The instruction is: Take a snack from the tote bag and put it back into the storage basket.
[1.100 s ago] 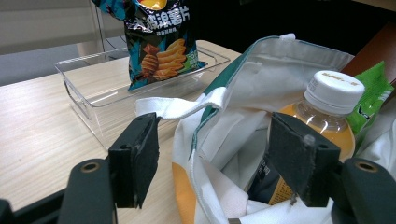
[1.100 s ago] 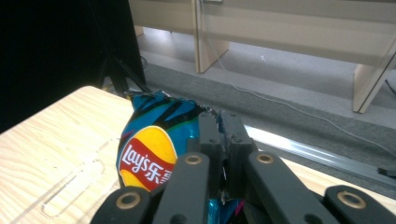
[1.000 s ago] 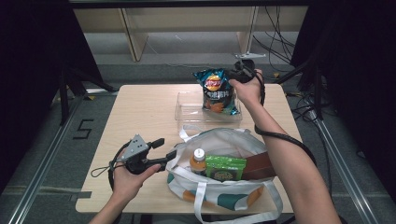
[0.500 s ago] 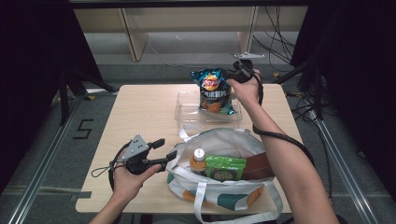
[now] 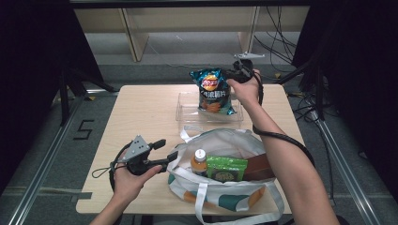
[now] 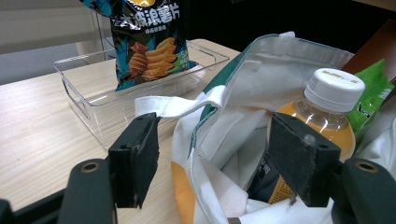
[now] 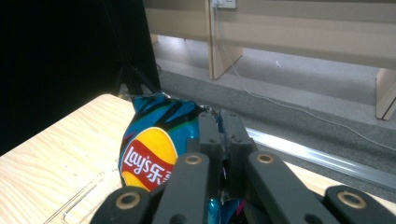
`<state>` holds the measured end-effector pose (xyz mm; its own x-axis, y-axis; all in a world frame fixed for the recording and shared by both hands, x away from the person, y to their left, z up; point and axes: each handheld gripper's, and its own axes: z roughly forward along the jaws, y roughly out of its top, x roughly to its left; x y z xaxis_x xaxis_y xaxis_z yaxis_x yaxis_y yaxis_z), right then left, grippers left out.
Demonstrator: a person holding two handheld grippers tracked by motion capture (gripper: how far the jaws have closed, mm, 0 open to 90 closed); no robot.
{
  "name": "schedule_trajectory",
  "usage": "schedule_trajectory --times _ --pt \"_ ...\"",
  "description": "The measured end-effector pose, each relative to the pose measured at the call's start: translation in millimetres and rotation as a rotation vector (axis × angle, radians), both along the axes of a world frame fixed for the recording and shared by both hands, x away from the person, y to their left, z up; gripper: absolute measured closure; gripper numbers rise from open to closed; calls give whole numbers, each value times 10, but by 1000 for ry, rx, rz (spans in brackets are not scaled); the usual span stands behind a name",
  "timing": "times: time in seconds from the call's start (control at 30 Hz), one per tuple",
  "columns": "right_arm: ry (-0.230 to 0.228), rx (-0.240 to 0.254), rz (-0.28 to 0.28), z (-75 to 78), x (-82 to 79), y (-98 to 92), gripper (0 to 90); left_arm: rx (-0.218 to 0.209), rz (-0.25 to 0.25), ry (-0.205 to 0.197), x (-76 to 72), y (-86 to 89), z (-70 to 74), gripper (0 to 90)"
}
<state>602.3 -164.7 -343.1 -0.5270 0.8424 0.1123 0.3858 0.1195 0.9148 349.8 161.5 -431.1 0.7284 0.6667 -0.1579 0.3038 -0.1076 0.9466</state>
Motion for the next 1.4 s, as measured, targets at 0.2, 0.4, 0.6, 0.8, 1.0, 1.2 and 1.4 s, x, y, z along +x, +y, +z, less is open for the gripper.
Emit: schedule_trajectory --times 0.2,0.4,0.6,0.8,1.0,1.2,1.4 --pt "-7 -16 0 -22 23 4 884 46 28 -33 -3 24 18 332" --pt "-10 -48 -5 -63 46 -24 858 39 23 -32 7 24 8 332" --pt "-40 -88 -29 -37 58 -83 848 49 21 -31 6 18 7 333" --pt "-46 -113 -49 58 36 -157 842 47 22 -30 4 7 9 333" --pt "-40 -114 -78 154 -22 -224 758 45 19 -40 12 7 10 333" --pt "-23 -137 -86 261 -96 -352 624 49 19 -44 14 5 10 333" --pt "4 -137 -87 343 -246 -482 554 49 21 -47 11 5 17 332"
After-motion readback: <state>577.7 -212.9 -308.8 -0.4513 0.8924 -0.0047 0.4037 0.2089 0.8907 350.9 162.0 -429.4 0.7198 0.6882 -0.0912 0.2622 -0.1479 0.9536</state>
